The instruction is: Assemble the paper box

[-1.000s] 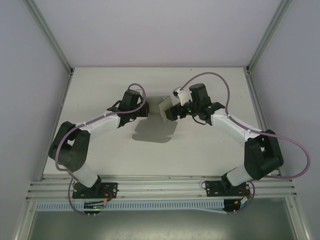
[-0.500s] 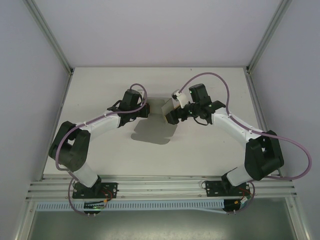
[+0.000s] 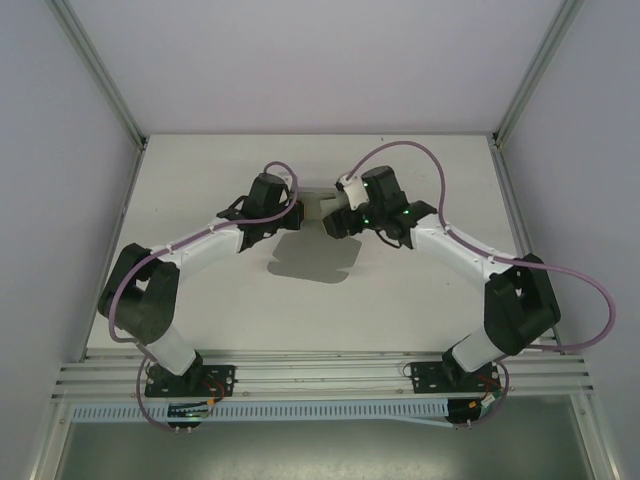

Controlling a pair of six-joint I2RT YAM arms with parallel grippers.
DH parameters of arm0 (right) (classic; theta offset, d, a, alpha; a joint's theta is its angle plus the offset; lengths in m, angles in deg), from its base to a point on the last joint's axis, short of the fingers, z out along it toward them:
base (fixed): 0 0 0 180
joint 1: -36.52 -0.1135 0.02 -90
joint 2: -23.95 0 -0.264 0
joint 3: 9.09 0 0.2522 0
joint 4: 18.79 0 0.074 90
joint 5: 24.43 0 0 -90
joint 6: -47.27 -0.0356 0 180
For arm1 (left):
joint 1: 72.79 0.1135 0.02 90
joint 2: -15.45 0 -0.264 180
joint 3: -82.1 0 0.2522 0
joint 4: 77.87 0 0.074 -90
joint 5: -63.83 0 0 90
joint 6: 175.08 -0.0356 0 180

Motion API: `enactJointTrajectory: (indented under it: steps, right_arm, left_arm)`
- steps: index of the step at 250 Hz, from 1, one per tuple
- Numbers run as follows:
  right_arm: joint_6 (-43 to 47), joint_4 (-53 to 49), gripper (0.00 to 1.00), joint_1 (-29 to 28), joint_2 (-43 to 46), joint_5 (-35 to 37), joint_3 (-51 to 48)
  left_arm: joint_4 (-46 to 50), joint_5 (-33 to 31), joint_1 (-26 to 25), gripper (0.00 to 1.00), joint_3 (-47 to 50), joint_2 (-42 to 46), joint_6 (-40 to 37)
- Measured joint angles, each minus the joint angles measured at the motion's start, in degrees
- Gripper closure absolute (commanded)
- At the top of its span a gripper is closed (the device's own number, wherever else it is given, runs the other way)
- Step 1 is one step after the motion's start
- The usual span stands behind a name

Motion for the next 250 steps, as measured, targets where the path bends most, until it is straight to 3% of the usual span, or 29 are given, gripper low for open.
enactJointTrajectory:
  steps: [34, 67, 127, 191, 250]
  right_arm:
    - [-0.6, 0.0, 0.21, -1.7, -0.3, 5.7, 0.2]
    - [-1.4, 0.7, 0.29, -1.7, 3.1, 8.9, -2.3]
    - [-1.9, 0.7, 0.28, -1.5, 9.5, 11.0, -3.3]
    - [-1.9, 0.6, 0.3, -1.5, 5.6, 7.2, -1.7]
    - [-2.4, 0.1, 0.35, -2.8, 1.2, 10.7, 2.2]
  left_arm:
    - [2.2, -3.8, -0.2, 1.0, -0.3, 0.0, 1.1]
    - [4.1, -7.1, -0.6, 1.0, -1.1, 0.0, 3.1]
    - [4.5, -6.6, -0.6, 1.0, -1.1, 1.6, 3.8]
    - [4.5, -5.7, -0.6, 1.0, -1.1, 2.6, 3.5]
    - [5.1, -7.4, -0.5, 1.0, -1.1, 2.6, 4.3]
